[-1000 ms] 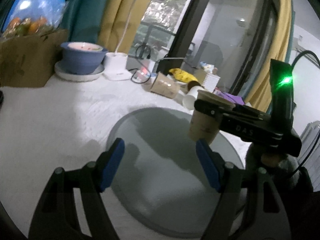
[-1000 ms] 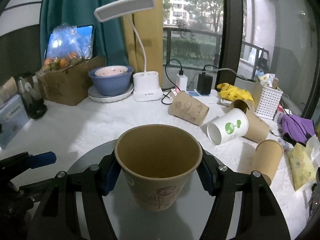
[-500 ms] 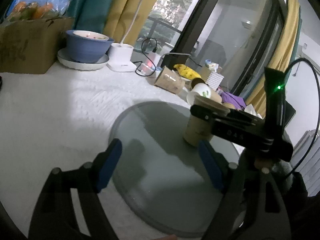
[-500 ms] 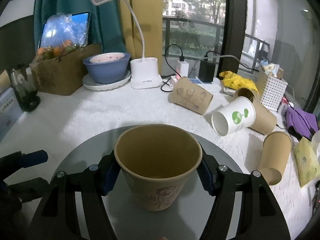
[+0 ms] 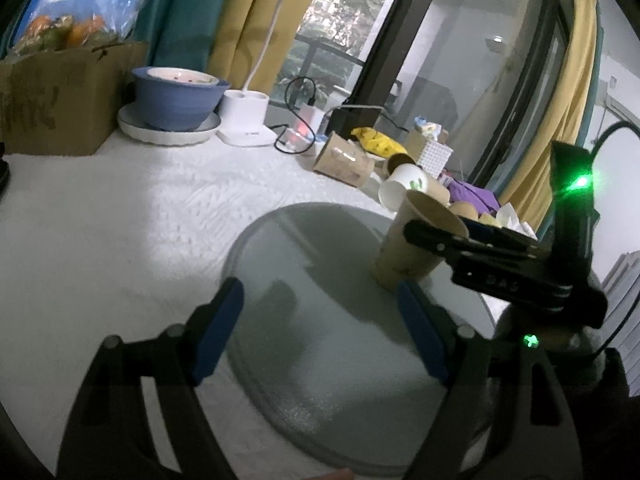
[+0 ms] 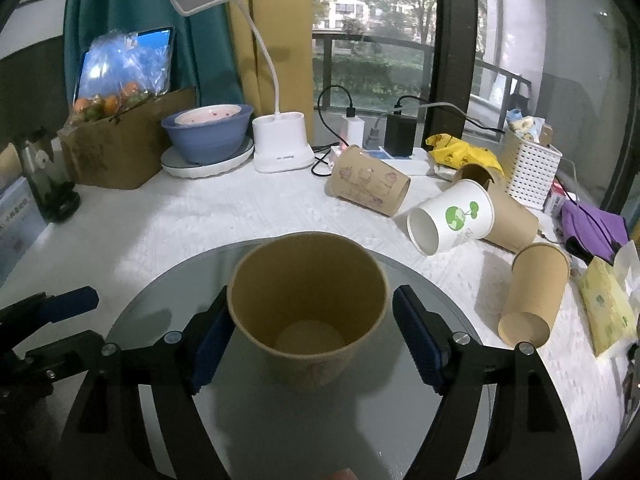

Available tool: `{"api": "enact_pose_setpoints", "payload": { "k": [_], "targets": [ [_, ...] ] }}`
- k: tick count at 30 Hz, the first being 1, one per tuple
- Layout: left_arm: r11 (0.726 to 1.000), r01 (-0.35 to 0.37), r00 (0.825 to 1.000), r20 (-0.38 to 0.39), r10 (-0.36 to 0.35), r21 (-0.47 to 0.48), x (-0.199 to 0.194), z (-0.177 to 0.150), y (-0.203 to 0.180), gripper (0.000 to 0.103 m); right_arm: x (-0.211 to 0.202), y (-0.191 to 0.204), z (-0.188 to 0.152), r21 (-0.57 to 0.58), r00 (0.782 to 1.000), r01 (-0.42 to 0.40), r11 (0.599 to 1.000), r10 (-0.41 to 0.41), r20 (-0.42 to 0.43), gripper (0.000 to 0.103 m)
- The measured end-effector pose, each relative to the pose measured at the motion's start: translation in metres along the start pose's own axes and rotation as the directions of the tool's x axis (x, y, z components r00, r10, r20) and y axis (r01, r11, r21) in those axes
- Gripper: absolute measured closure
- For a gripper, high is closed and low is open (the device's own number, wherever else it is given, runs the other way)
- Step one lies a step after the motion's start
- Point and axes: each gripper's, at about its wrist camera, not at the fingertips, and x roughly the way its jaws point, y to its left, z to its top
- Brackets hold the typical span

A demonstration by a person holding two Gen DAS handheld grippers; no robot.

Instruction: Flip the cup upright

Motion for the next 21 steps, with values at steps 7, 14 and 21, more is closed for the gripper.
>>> {"api": "enact_pose_setpoints", "payload": {
  "k": [7, 14, 21],
  "targets": [
    [0.999, -0.031, 0.999, 0.019, 0.031, 0.008, -0.009, 0.002, -0.008, 0.022, -0.018, -0.002, -0.006, 0.030, 1.000, -0.019, 0.999, 0.019, 0.003, 0.022],
    [0.999, -0.045, 0.998, 0.047, 0.045, 0.013, -0.021, 0.002, -0.022, 0.022, -0.043, -0.002, -0.012, 0.056, 0.999, -0.051, 0.997, 0.050, 0.016, 0.022],
    [0.997, -0.069, 0.996, 0.058, 0.067, 0.039, -0.036, 0.007, -0.039, 0.010, -0.075, -0.009, -0.016, 0.077, 0.996, -0.052, 0.996, 0.046, 0.070, 0.022]
  ]
}}
